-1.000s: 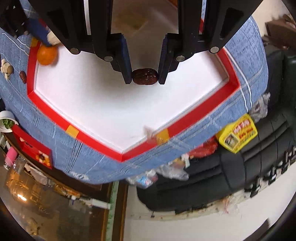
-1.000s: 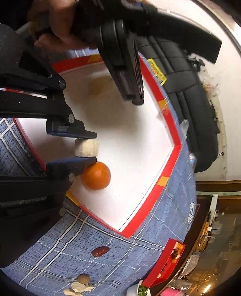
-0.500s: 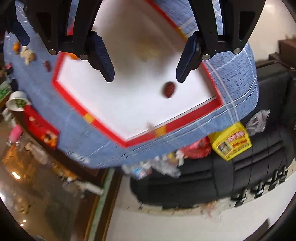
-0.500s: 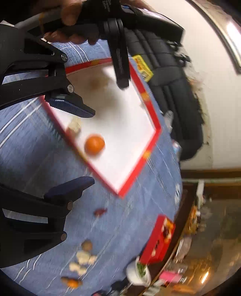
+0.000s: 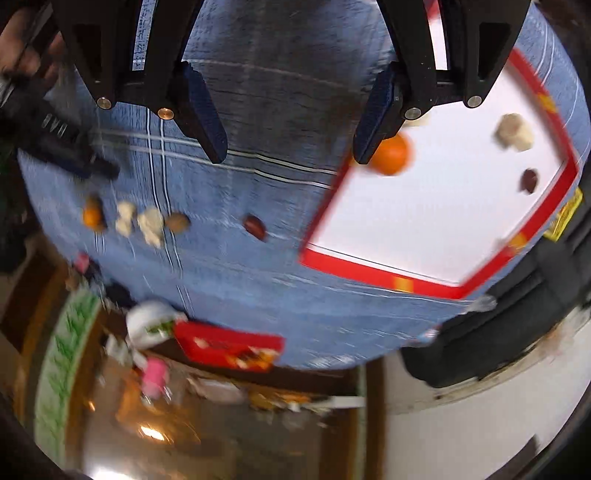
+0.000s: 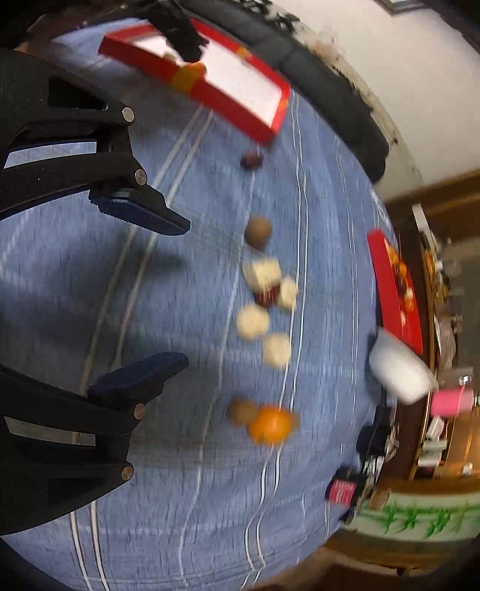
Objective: Organize fruits
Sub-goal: 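Grasp a beige round ball with the right tool while the left tool grasps another date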
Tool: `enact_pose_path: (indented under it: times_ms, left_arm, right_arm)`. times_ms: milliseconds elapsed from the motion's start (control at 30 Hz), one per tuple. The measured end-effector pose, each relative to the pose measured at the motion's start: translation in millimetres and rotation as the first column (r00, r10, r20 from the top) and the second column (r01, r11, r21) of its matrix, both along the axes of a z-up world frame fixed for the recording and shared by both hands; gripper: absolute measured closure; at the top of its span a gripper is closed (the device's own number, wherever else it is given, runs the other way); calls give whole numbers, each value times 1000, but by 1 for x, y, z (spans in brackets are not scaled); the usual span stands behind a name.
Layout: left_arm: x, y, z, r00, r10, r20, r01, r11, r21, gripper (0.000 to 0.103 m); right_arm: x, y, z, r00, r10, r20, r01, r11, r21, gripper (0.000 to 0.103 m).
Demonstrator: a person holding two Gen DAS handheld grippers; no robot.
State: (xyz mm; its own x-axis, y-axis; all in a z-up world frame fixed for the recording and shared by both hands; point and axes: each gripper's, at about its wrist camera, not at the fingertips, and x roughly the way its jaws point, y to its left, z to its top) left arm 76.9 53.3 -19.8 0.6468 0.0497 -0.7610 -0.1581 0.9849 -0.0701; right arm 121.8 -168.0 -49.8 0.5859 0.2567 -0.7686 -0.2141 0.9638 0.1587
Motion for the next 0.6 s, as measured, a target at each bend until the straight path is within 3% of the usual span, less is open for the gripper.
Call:
enact_pose_path:
  times_ms: [300,400,433,467,600]
  left_arm:
    - [50,-24,-25,998,-24,-66,24,1000,0,34]
    - [66,-29,-31,996,-23,-83,23,1000,0,34]
    - [73,-28,-34,996,-21,-84,21,1000,0,34]
    - [78,-29,-35,996,-13,-88,14,1000,4,34]
    - [85,-25,-38,998,3,-68,-3,1000,-5,34]
  right_arm:
    - [45,8,-3,1000,9,29,-6,994,-105,38]
    - [61,12,-13,1000,7,8,-6,992,-128,54]
    - [60,14,-13,1000,3,18,0,990,-141,71]
    - [60,14,-12,1000,5,19,-3,990,-142,79]
    - [60,7,-11,1000,1,18,1,995,-101,80]
